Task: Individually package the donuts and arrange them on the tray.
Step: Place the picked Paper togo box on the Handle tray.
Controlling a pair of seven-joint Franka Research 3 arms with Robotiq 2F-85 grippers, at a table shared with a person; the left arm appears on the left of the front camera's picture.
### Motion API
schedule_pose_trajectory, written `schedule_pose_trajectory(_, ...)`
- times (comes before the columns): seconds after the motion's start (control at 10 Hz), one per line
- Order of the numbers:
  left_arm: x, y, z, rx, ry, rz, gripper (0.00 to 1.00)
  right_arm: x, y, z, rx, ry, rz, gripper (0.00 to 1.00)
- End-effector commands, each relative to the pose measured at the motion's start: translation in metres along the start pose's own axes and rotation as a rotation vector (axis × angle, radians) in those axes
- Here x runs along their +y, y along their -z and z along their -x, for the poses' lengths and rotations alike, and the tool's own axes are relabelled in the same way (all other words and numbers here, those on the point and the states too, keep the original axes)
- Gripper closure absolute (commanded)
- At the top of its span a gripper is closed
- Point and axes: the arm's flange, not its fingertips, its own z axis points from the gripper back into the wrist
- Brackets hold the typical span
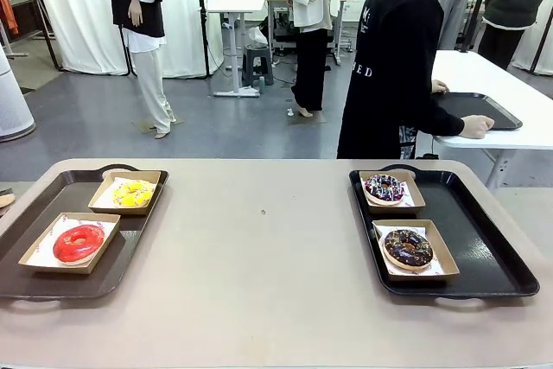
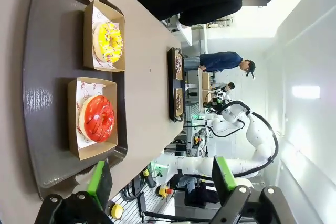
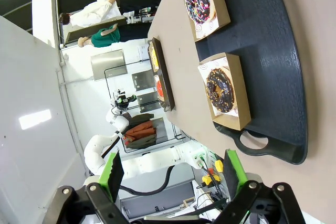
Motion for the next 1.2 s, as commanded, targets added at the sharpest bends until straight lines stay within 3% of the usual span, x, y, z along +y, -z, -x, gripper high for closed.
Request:
schedule_pose_trajectory(0.0,-0.0020,-0.0022,0.0009,-0.005,0.013,0.016,0.00,0.0018,-0.0006,0.0005,0.005,0.010,-0.006,0.00)
schedule_pose_trajectory(1.1,-0.0020,-0.0022,0.0009,-0.005,0.013,0.016,0.00,0.0018,-0.0006,0.0005,0.005,0.010,-0.006,0.00)
